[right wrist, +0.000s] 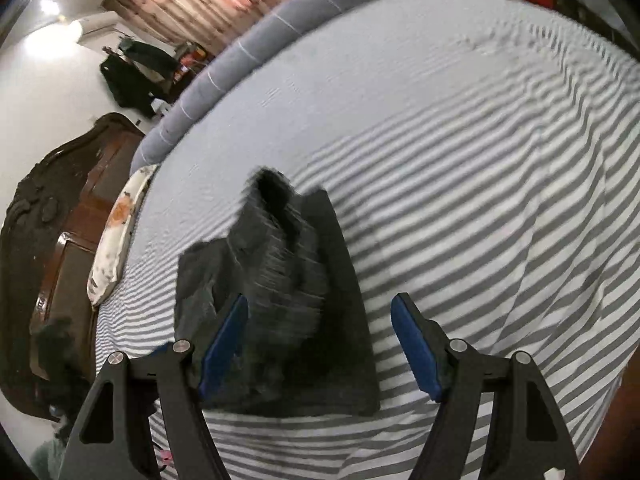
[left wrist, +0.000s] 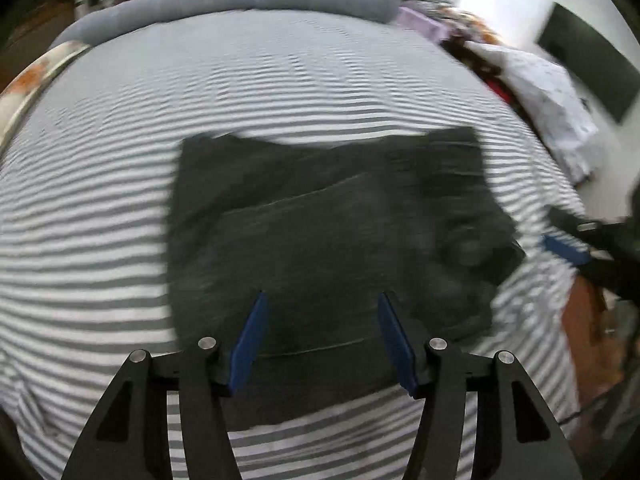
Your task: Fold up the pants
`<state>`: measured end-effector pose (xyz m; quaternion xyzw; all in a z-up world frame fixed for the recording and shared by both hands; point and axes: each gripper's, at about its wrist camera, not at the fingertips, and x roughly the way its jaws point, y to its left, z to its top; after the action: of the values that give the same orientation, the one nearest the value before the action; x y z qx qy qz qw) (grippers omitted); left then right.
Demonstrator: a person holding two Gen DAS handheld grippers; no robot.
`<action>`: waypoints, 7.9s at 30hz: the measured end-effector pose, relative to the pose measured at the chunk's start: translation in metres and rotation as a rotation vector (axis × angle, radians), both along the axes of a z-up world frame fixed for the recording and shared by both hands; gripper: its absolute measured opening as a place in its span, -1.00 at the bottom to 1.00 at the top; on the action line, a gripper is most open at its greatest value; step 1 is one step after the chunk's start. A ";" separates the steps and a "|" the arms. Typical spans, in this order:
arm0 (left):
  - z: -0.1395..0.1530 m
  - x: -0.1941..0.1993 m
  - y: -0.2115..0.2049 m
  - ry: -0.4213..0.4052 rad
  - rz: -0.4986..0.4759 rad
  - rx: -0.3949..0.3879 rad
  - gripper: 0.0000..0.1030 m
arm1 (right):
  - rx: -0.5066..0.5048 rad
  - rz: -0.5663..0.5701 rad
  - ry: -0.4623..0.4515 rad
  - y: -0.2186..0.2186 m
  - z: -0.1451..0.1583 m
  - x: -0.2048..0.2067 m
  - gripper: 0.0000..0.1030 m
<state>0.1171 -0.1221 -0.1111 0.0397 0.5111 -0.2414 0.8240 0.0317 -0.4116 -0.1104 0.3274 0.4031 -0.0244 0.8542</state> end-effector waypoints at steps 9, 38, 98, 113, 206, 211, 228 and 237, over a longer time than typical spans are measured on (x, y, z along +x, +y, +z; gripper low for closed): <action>-0.026 0.004 0.025 -0.008 0.056 0.108 0.14 | -0.069 0.153 0.152 0.033 -0.034 0.053 -0.06; -0.026 0.012 0.006 -0.046 0.012 0.226 0.14 | -0.238 0.083 0.231 0.039 -0.042 0.030 -0.74; -0.043 0.053 0.040 0.127 0.079 -0.057 0.02 | 0.392 0.397 0.079 -0.005 -0.111 0.097 0.11; -0.044 0.060 0.034 0.142 0.077 0.001 0.10 | 0.360 0.391 0.101 -0.008 -0.115 0.097 0.02; 0.075 0.015 0.197 -0.225 0.423 0.119 0.69 | -0.398 0.183 0.031 0.201 0.062 0.092 0.89; 0.092 -0.020 0.185 -0.271 0.419 0.138 0.71 | -0.470 0.217 0.013 0.229 0.074 0.065 0.97; 0.100 -0.057 0.170 -0.336 0.426 0.188 0.71 | -0.597 0.291 -0.064 0.263 0.085 0.027 0.97; 0.095 -0.067 0.160 -0.339 0.417 0.213 0.71 | -0.613 0.308 -0.061 0.267 0.080 0.020 0.97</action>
<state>0.0502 0.0384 -0.0157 0.0597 0.3858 -0.0015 0.9206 0.0521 -0.1443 -0.0302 -0.0087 0.3959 -0.0051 0.9182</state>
